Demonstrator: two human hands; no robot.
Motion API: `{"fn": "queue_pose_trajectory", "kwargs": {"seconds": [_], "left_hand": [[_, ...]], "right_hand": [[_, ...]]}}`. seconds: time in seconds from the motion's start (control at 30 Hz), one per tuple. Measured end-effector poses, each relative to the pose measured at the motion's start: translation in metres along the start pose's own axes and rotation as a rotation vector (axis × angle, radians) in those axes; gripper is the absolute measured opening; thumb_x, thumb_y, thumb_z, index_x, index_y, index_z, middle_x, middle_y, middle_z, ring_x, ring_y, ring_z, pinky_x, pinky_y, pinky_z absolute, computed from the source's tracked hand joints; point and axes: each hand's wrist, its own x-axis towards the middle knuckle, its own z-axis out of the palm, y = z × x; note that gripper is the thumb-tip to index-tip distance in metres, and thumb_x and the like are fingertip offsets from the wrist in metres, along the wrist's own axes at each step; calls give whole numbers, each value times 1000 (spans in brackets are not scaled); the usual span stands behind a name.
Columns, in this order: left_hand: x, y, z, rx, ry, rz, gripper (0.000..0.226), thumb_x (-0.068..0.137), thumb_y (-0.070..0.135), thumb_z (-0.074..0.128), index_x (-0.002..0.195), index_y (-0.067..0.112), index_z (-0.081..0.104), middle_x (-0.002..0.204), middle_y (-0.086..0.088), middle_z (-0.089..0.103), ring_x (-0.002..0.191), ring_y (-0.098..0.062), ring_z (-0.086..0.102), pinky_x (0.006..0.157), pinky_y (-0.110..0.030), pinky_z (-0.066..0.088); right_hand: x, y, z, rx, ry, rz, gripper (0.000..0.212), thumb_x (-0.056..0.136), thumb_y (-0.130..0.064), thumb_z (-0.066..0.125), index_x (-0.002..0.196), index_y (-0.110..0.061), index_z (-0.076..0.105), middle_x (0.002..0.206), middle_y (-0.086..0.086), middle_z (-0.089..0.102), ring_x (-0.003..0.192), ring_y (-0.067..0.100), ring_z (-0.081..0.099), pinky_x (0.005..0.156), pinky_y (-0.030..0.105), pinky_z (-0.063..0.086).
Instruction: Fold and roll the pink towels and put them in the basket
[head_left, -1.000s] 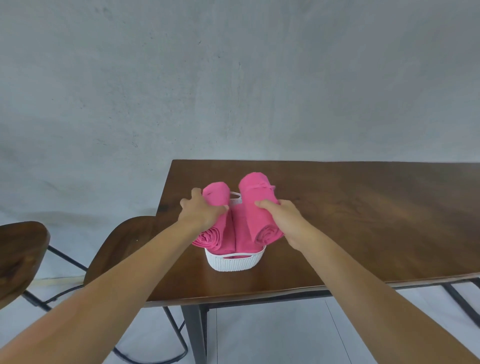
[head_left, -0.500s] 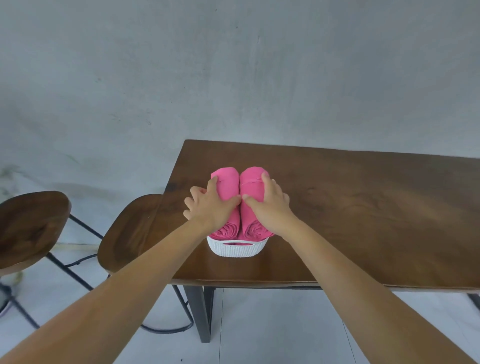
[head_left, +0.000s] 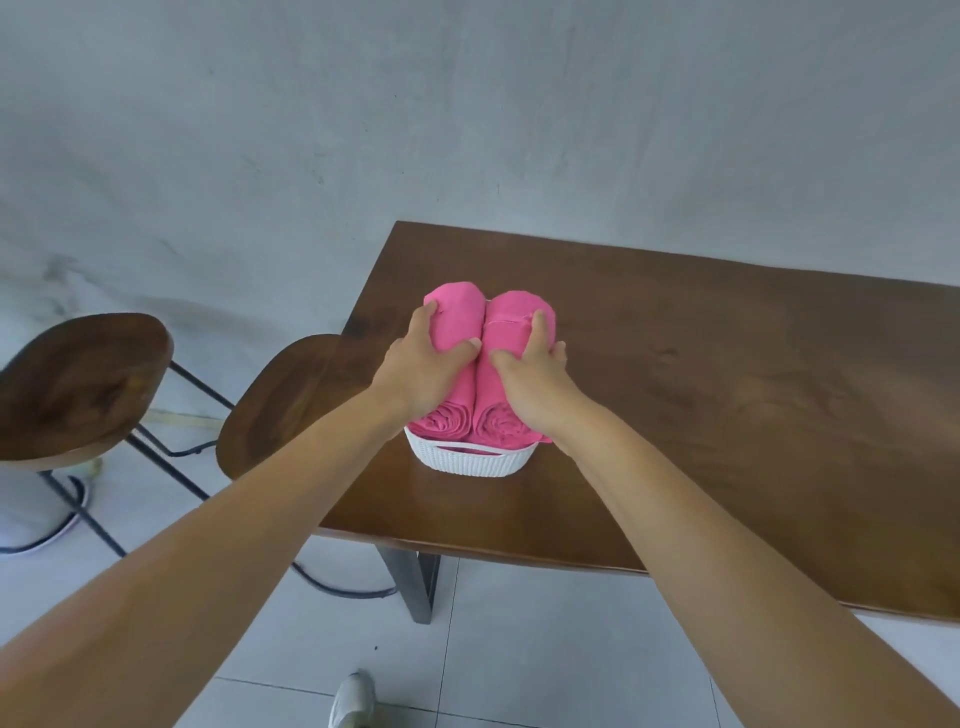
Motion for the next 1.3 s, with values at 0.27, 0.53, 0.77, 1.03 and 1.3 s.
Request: {"fn": "queue_pose_trajectory", "kwargs": {"seconds": [0.27,0.53,0.77,1.03,1.3], "left_hand": [[61,-4,-19,22,65,-9,75,99,61,45,160,32,13,143,-16,52,113,-37,62,98,-49,53],[153,-2,-43,30,94,-2,72,101,58,43,160,27,16,147,-20,50,125,-41,55,100,-45,44],[239,-2,-65,41,96,5,71,100,57,44,159,26,19,145,-20,52,124,-42,55,105,-49,45],[322,0,-83,74,71,14,70,100,59,41,158,28,16,137,-25,54,115,-43,59,99,-50,49],[357,5,-86,112,75,-6,70,100,60,39,158,31,15,138,-28,48,114,-47,57,100,-54,48]], "right_hand": [[63,-33,5,8,-25,-29,74,105,-42,35,158,-38,-16,152,22,26,74,19,55,58,29,44],[148,-76,7,13,-10,-34,72,106,-41,33,158,-38,-16,152,22,23,78,24,57,59,31,45],[225,-112,6,27,17,-34,71,107,-40,35,159,-37,-13,159,23,18,71,15,48,56,28,40],[310,-139,6,21,41,-48,72,107,-41,37,159,-36,-13,159,21,26,75,15,53,54,26,38],[344,-152,-1,-8,54,-30,72,107,-41,38,160,-35,-10,158,20,27,78,20,57,52,27,38]]}}
